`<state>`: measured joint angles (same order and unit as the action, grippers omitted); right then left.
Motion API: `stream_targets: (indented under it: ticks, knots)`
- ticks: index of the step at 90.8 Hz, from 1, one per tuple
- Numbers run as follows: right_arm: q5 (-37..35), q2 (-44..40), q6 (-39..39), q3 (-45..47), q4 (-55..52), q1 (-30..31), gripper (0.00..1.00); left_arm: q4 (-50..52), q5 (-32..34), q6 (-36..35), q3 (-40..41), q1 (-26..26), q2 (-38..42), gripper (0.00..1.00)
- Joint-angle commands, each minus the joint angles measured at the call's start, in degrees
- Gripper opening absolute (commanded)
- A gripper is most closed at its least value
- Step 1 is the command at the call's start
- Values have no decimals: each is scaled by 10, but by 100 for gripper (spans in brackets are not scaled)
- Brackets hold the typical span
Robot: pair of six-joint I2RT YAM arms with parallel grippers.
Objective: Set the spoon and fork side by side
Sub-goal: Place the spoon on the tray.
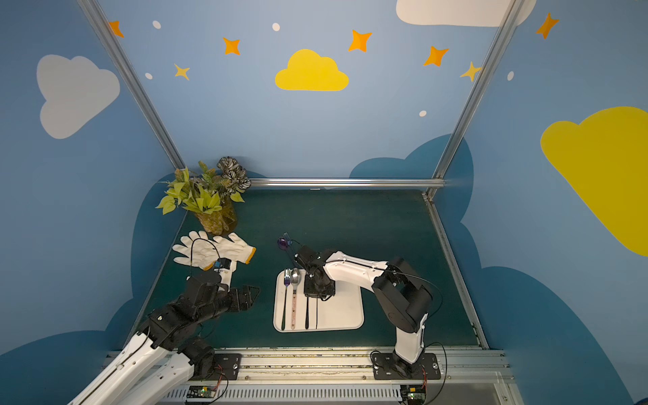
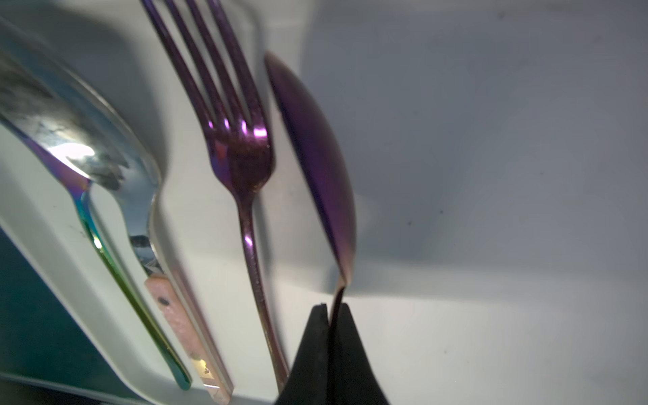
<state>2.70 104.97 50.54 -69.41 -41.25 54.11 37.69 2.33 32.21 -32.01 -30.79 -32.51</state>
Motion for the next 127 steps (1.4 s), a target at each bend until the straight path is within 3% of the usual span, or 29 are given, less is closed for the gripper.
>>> stream_targets:
  ticks: [1,45,86,127]
  knots:
    - [8,11,-3,2,24,0,0,5,0,-10,5,3,1,88]
    - [0,14,13,34,25,-9,0,3,0,-6,9,5,0,88]
    - [-1,16,13,42,24,-11,12,5,3,-5,12,6,1,88]
    - [-16,-6,-7,34,-2,-10,18,5,5,-4,12,6,2,88]
